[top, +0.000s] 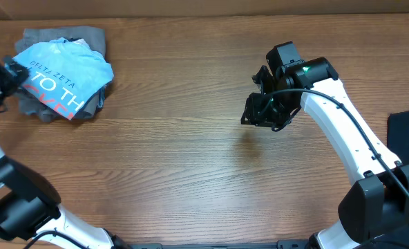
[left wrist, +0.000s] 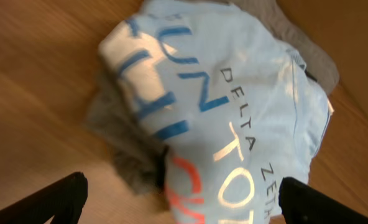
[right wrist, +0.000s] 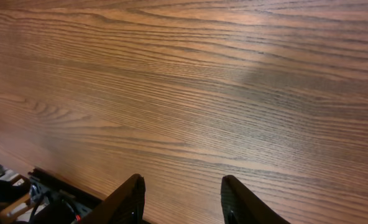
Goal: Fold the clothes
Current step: 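Carry the bundle with the left gripper onto the grey stack at back left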
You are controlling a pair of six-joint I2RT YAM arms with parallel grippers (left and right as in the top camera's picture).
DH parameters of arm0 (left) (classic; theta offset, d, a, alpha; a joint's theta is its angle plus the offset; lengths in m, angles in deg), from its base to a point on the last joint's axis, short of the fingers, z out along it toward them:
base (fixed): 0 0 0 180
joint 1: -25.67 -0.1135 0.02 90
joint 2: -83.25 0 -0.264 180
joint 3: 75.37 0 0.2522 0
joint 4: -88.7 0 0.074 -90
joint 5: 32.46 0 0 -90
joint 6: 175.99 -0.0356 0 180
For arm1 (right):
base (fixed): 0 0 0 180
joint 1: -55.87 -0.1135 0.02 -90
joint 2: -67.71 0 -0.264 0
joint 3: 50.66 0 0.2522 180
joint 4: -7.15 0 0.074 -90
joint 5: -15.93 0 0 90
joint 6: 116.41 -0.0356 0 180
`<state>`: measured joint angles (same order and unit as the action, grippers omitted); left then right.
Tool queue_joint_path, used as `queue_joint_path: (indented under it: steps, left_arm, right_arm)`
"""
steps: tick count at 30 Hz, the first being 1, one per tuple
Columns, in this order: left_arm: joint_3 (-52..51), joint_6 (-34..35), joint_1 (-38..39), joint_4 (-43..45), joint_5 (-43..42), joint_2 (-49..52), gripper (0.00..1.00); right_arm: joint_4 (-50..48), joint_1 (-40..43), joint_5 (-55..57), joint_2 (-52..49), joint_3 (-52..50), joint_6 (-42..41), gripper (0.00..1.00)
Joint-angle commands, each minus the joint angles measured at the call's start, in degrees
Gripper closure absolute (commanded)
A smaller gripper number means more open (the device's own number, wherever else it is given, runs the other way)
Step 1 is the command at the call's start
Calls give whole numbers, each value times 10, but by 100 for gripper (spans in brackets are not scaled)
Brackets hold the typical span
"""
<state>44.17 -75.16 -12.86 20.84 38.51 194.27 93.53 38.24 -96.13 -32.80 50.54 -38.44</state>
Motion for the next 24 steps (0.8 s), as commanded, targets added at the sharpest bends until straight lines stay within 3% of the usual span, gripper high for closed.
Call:
queue_joint_path:
  steps: [1, 5, 10, 16, 18, 21, 24]
  left_arm:
    - [88, -47, -8, -54, -10, -67, 0]
    - [154, -85, -3, -146, -28, -110, 0]
    - [186, -145, 29, -217, -109, -191, 0]
    - [186, -221, 143, -299, -51, -326, 0]
    - [186, -222, 188, -325, -16, -363, 0]
    - [186, -219, 246, -367, 13, -406, 0]
    - [186, -209, 266, -419, 30, -434, 0]
  right_arm:
    - [-8, 0, -1, 11, 14, -2, 57]
    - [-9, 0, -1, 29, 49, -2, 57]
    - [-8, 0, -1, 67, 123, -1, 55]
    - [-5, 0, -1, 134, 226, 0, 43]
    - [-8, 0, -1, 158, 248, 0, 33]
    - [-18, 0, -2, 195, 256, -1, 0]
    - [-20, 0, -11, 223, 256, -2, 0]
